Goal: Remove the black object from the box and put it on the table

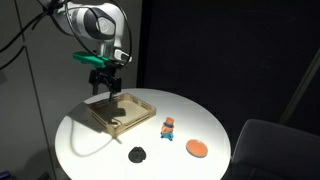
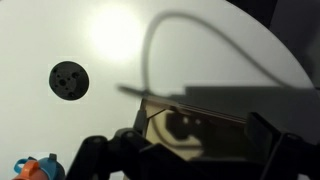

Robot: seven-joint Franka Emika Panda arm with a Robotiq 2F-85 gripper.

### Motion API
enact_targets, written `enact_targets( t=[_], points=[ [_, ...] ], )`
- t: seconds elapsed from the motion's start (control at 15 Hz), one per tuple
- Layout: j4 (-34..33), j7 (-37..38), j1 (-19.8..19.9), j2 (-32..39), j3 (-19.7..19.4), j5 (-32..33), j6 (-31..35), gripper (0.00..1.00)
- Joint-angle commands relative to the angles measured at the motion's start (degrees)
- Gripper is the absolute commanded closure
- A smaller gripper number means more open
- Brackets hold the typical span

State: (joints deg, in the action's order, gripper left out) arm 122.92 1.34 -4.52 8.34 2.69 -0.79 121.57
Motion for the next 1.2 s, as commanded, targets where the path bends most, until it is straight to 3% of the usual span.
enact_targets(
  t=[0.0,0.27,1.07,1.13],
  points=[
    [-4.9,4.4,-1.5,-0.9,0.7,5.8,-6.7,0.00],
    [-5.4,6.2,-2.1,-3.8,1.1,7.6,-9.4,0.00],
    [5.4,10.4,1.0,-14.9,0.2,6.2,-8.6,0.00],
    [2.8,8.8,0.7,-11.9,0.6,6.4,-9.5,0.00]
  ],
)
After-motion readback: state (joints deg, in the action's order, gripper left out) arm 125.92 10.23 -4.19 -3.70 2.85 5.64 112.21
